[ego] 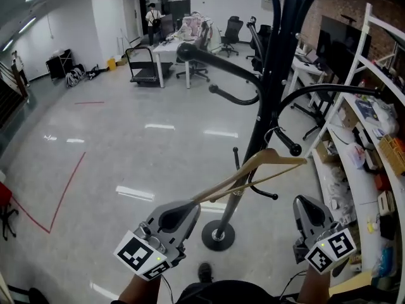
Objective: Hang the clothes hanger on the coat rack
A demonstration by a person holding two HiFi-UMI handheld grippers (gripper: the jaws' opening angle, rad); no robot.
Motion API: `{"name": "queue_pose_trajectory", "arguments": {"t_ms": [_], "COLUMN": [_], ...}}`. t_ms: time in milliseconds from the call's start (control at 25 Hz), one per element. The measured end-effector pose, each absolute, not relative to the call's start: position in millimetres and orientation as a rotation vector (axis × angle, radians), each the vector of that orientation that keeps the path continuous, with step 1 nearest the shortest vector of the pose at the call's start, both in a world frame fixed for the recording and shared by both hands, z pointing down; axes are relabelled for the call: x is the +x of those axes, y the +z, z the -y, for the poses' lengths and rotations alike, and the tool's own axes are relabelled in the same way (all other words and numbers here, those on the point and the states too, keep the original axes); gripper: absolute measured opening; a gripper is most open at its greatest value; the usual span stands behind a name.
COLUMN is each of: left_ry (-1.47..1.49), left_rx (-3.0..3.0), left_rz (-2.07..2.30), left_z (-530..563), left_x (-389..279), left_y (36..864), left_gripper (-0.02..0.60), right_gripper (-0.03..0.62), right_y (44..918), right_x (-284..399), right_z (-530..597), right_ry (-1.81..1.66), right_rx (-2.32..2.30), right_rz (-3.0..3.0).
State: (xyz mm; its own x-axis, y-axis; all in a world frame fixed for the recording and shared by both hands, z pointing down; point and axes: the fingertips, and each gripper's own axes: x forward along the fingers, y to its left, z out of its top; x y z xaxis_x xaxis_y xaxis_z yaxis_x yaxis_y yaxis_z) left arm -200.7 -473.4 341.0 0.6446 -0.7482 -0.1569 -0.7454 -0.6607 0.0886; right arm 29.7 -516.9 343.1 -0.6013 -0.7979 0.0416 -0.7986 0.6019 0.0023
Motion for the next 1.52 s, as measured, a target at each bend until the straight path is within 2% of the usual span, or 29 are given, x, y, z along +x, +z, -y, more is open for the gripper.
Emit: {"name": "queue_pose_trajectory", "arguments": {"t_ms": [360,680,880,1200,1520], "left_ry": [-0.25,-0.4,-0.305,-0.283,-0.299], "left_rx": [2.827,2.713,2.717,2.753,2.738], "left_rz": [1.378,1.167,1.254,1.202,1.155], "left_z": [366.4,281.7,237.9,141.4,76.7], "left_x": [-139.0,-105.5,-110.0,-151.2,-169.0], "left_y": [345.5,354.1,359.4,377.8,382.5], "left_gripper": [0.002,0.0,0.0,0.0,0.001], "right_gripper": [0.008,0.008,0.008,0.008,0.008], "right_y": [364.7,391.4,377.7,383.7,388.0], "right_x": [57.8,81.1,66.3,16.5,-1.3], "right_z": [422.5,357.5,317.4,217.5,139.3], "right_ry": [0.044,0.178,0.146,0.171,0.189], "right_rx": [1.244,1.214,1.208,1.223,1.23], "right_rz": [2.82,2.856,2.877,2.839,2.79]}}
